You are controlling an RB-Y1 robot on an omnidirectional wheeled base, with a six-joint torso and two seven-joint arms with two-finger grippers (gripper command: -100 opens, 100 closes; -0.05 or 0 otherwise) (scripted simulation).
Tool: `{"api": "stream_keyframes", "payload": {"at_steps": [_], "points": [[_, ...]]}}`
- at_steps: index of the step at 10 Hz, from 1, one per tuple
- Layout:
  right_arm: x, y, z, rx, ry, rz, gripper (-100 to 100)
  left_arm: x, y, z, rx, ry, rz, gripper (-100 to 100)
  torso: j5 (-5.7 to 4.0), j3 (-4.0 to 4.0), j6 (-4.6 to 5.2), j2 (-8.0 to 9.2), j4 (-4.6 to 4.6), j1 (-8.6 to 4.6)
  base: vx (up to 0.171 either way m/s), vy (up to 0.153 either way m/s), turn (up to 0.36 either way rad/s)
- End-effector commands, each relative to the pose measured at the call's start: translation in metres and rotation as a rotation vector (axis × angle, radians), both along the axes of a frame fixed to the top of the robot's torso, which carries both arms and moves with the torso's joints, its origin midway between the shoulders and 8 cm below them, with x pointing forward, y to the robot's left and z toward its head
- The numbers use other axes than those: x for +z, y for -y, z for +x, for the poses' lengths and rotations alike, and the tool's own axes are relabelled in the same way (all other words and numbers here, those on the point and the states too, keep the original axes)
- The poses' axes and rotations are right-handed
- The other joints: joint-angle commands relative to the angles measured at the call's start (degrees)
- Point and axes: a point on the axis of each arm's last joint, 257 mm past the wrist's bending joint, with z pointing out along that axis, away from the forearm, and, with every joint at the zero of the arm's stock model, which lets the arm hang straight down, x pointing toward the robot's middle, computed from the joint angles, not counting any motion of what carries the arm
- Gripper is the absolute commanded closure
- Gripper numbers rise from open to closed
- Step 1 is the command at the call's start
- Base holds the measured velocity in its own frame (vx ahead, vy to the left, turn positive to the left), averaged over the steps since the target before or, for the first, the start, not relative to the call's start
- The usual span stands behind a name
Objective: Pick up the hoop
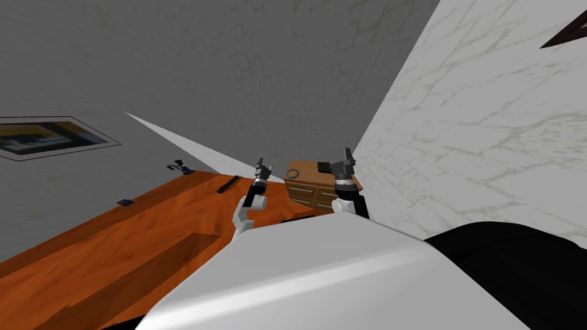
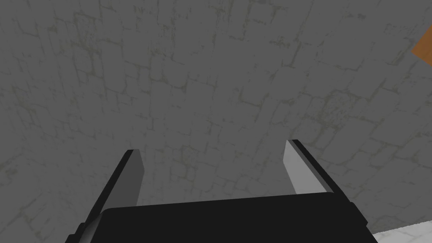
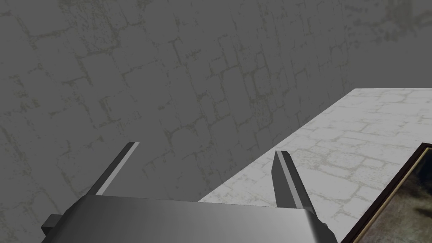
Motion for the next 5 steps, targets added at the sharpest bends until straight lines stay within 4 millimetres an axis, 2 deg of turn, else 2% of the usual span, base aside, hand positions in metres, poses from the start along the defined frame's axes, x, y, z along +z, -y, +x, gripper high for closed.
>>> {"api": "stream_keyframes", "payload": {"at_steps": [1, 2, 5], "points": [[0.0, 0.0, 0.0, 0.0, 0.0, 0.0, 0, -0.01, 0.003, 0.006, -0.007, -0.047, -0.009, -100, 0.0, 0.0, 0.0, 0.0, 0.0, 0.0, 0.018, 0.062, -0.064], [0.0, 0.0, 0.0, 0.0, 0.0, 0.0, 0, -0.016, 0.011, 0.017, -0.028, -0.079, -0.031, -100, 0.0, 0.01, -0.02, 0.01, 0.0, -0.03, 0.013, 0.078, -0.101], [0.0, 0.0, 0.0, 0.0, 0.0, 0.0, 0, -0.036, 0.017, 0.03, -0.037, -0.166, -0.043, -100, 0.0, 0.02, 0.0, 0.04, 0.01, 0.0, 0.008, 0.071, -0.084]]}}
